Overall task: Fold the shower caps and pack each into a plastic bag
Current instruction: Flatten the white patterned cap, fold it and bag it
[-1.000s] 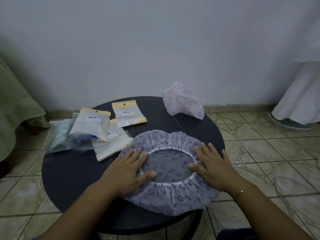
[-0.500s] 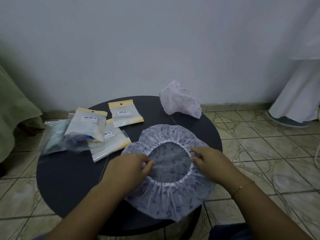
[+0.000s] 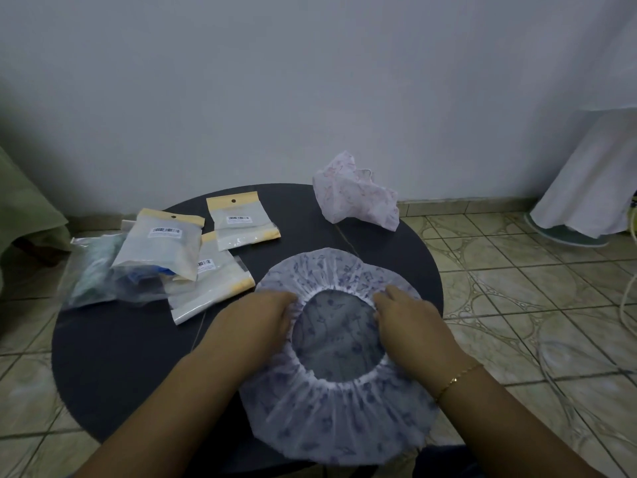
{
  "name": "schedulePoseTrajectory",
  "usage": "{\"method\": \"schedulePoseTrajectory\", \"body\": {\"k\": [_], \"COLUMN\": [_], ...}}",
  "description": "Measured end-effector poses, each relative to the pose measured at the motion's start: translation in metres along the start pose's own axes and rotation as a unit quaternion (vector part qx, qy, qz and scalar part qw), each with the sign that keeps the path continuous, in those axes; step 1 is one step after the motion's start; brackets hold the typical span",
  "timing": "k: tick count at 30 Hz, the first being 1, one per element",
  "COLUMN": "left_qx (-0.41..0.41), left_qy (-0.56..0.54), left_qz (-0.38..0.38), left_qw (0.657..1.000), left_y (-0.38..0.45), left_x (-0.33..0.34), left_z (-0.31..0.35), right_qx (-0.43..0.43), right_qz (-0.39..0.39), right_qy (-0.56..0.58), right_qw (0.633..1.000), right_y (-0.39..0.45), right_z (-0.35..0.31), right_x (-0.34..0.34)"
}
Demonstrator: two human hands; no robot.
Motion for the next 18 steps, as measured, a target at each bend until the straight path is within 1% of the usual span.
{"method": "schedulePoseTrajectory", "body": {"k": [2, 3, 4, 5, 7, 9, 11, 13, 18], "left_qx": [0.001, 0.02, 0.039, 0.05, 0.056, 0.04, 0.026, 0.017, 0.005], "left_qy": [0.004, 0.017, 0.036, 0.052, 0.052, 0.016, 0.001, -0.01, -0.003], "left_qz": [0.065, 0.089, 0.111, 0.11, 0.036, -0.042, -0.082, -0.107, -0.105], "left_qw": [0.998, 0.996, 0.992, 0.991, 0.996, 0.998, 0.996, 0.994, 0.994], "left_y": [-0.002, -0.002, -0.002, -0.003, 0.001, 0.001, 0.003, 0.005, 0.008], "left_x": [-0.004, -0.002, 0.002, 0.007, 0.02, 0.031, 0.042, 0.046, 0.049], "left_z": [0.0, 0.002, 0.001, -0.001, -0.001, -0.003, -0.008, -0.009, -0.011], "right_qx": [-0.004, -0.007, 0.001, 0.009, 0.031, 0.05, 0.051, 0.044, 0.042], "right_qz": [0.006, 0.025, 0.022, 0.009, -0.054, -0.121, -0.156, -0.167, -0.17], "right_qy": [0.023, 0.037, 0.039, 0.027, 0.026, 0.037, 0.045, 0.031, 0.038], "right_qw": [1.0, 0.999, 0.999, 1.0, 0.998, 0.991, 0.986, 0.984, 0.984], "right_y": [0.005, 0.007, 0.006, 0.005, 0.006, 0.006, 0.006, 0.006, 0.01], "right_z": [-0.002, -0.003, -0.005, -0.007, -0.003, -0.003, -0.006, -0.006, -0.006], "right_x": [0.003, 0.002, -0.001, 0.0, 0.009, 0.014, 0.017, 0.018, 0.019]}}
Point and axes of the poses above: each hand's wrist, its own y-axis towards the middle knuckle, its own x-axis out of the palm, z = x × y, the point moved 4 cm from there along y, towards the middle knuckle, and after that the axes turned 15 degrees about x, right-handed, at the moved point
